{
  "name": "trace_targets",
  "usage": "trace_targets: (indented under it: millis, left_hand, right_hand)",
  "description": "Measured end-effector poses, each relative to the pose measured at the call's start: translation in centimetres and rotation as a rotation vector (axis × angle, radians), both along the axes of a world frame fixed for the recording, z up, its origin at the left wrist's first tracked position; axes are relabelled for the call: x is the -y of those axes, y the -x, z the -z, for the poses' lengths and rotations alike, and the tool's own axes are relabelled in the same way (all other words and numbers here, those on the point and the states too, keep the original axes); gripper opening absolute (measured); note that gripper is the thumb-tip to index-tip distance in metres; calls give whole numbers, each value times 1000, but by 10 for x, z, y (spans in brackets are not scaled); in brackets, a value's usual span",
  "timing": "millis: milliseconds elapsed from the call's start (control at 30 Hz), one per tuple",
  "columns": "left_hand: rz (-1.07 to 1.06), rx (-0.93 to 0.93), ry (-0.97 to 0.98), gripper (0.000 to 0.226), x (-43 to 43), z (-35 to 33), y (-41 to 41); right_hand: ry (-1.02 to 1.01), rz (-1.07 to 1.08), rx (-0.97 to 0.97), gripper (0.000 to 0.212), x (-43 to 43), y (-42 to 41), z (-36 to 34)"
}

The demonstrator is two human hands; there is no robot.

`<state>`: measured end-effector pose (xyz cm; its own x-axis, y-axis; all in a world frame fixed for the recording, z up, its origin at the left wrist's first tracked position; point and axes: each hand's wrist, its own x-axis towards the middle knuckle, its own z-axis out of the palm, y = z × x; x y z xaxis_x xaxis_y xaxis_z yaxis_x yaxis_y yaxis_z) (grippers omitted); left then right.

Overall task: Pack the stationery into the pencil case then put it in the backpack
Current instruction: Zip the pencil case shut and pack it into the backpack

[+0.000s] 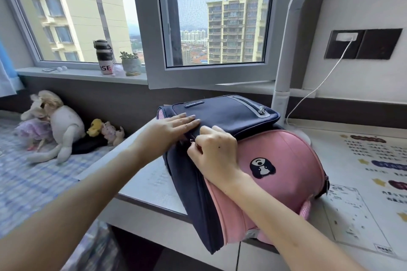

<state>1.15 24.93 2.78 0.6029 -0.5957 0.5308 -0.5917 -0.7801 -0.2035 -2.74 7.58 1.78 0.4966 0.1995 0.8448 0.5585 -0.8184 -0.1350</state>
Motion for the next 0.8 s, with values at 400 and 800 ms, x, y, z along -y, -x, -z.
trace_targets:
  millis: [400,800]
  left_hand:
    - [40,101,-15,38,-2,7,-15]
    - [140,-120,153,61,52,-21,28]
  right_hand:
    - [-202,85,-73,38,64,30,22]
    - [-300,97,-73,16,71,28,22]
